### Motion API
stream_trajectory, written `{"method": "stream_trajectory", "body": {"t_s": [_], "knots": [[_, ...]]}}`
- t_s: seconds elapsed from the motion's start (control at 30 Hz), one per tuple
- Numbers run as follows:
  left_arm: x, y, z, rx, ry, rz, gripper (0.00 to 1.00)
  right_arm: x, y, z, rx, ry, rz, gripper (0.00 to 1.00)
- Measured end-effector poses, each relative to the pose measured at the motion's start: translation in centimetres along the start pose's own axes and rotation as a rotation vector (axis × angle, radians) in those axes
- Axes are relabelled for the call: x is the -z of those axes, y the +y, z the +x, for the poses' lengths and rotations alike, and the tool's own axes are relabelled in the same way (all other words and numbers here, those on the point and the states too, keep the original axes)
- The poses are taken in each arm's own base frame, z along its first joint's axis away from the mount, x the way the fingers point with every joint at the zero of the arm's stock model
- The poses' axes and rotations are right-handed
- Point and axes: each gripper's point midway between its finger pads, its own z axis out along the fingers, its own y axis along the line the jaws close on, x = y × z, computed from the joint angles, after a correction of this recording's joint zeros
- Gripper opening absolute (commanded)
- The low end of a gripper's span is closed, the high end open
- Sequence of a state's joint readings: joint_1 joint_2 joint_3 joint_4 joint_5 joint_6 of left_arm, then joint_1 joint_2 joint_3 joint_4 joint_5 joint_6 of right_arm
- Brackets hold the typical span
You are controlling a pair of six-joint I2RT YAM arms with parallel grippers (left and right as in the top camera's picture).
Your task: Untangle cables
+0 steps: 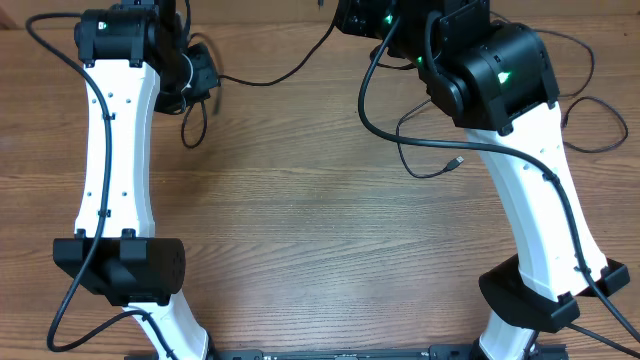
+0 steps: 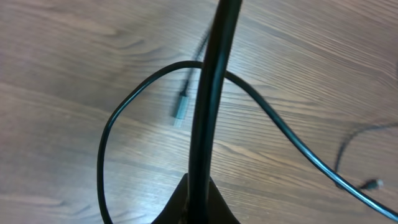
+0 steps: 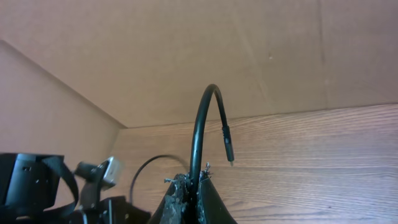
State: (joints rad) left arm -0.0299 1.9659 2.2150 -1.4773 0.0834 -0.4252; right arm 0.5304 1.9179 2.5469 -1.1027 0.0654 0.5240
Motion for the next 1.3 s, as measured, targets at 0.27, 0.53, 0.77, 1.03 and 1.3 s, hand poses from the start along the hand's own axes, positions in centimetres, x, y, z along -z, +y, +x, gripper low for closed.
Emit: {"method": "stream_trajectory", "body": {"t_s": [0.27,0.53,0.77,1.03,1.3], "knots": [[0.0,1.0,0.6,0.056,0.018,-0.052,0.89,0.0,-0.5,0.1,0.001,0.002,0.027,0.04],[0.0,0.8,1.1,0.063,0.039,-0.041,1.00,0.1,-1.2,1.1,0.004,0.041,0.055,0.04],[0.0,0.7,1.1,0.070,0.042,-0.035,0.87,0.0,-1.2,1.4,0.004,0.052,0.054,0.04],[0.1,-0.2,1.6,0.076,0.072,0.018,0.84,0.1,0.2,2.0,0.016,0.092,-0.027,0.04],[0.8,-5.1,3.4,-0.136,0.148,0.273,0.87,0.2,1.6,1.9,0.027,0.097,-0.100,0.04]]}}
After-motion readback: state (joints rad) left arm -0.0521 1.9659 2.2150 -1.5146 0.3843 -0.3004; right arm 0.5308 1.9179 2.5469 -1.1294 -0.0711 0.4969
